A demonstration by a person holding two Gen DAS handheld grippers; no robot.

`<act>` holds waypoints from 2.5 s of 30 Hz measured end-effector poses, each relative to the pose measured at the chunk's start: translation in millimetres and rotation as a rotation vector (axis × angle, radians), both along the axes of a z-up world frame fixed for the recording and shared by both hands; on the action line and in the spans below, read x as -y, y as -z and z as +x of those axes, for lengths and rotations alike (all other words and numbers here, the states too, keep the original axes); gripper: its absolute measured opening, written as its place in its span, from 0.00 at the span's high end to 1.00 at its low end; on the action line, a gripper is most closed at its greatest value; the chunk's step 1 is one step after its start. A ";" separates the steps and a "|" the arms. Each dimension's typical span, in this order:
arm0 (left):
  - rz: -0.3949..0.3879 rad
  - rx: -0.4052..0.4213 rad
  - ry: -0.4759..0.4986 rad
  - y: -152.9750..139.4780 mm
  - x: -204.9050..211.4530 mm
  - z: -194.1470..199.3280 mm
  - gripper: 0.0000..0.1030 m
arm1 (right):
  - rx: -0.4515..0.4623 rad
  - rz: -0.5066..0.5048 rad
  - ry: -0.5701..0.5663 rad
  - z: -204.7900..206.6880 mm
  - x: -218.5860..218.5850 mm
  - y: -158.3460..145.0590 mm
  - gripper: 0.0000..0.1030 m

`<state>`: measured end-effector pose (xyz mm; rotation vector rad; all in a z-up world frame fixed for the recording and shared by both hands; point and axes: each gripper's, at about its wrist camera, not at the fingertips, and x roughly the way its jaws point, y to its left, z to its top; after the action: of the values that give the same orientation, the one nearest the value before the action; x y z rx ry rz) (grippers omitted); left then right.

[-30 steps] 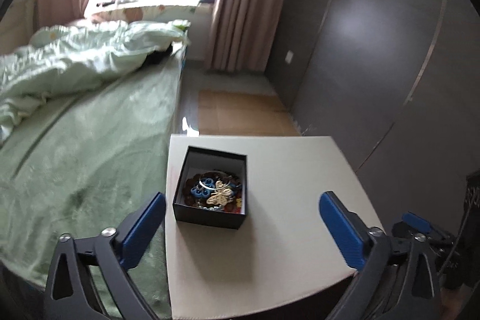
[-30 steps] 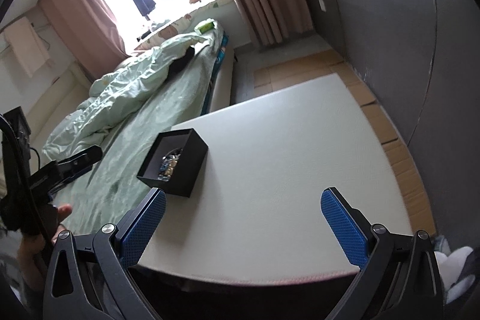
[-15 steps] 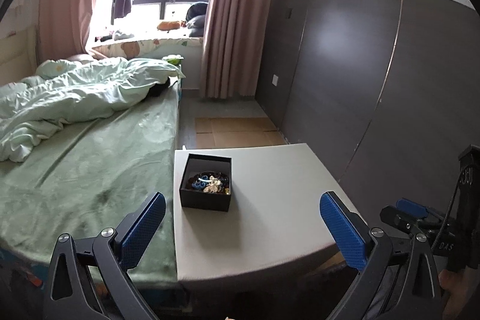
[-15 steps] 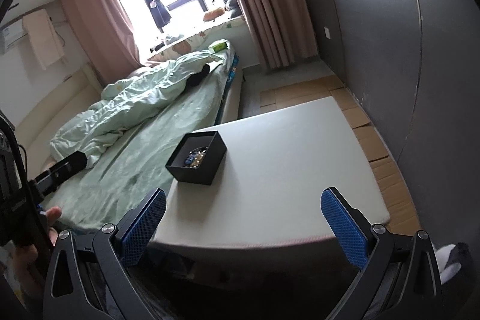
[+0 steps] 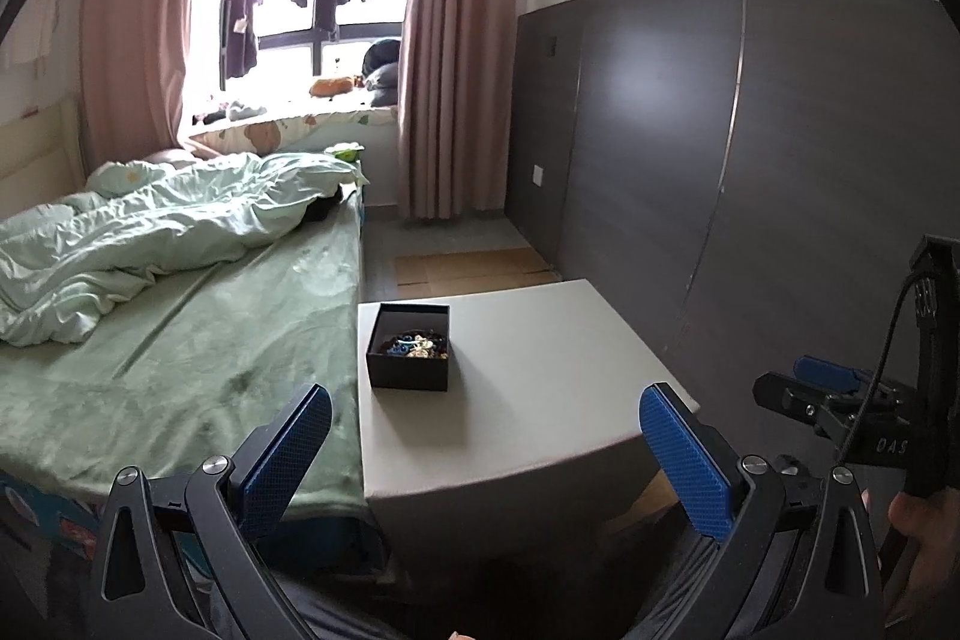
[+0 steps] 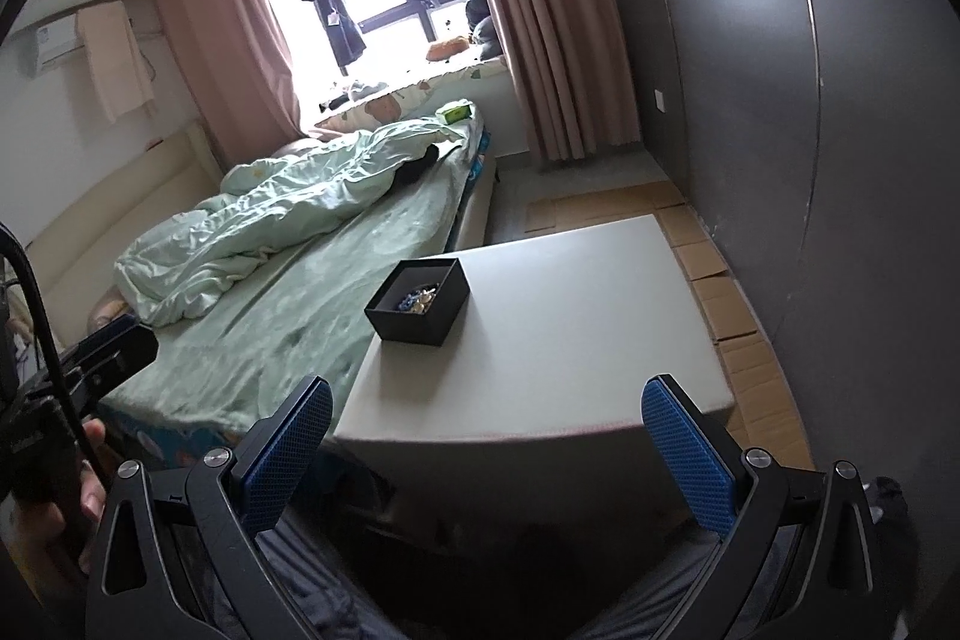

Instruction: Organize jewelry

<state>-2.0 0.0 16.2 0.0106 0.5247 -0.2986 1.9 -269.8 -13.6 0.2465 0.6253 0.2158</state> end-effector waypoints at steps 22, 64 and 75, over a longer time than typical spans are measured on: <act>0.035 0.009 -0.029 2.5 4.7 -44.3 0.00 | 0.024 0.002 -0.036 -59.2 7.1 -4.2 0.00; -0.007 0.015 -0.066 5.5 -7.1 -55.1 0.00 | 0.038 0.003 0.017 -72.3 8.3 2.6 0.00; 0.003 0.020 -0.088 7.3 -6.4 -55.9 0.00 | 0.025 0.007 0.017 -72.9 8.5 2.6 0.00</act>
<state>-58.0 6.4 8.9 -0.0065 0.5042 -0.2119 -71.1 -278.4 -16.1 0.2557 0.5974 0.2046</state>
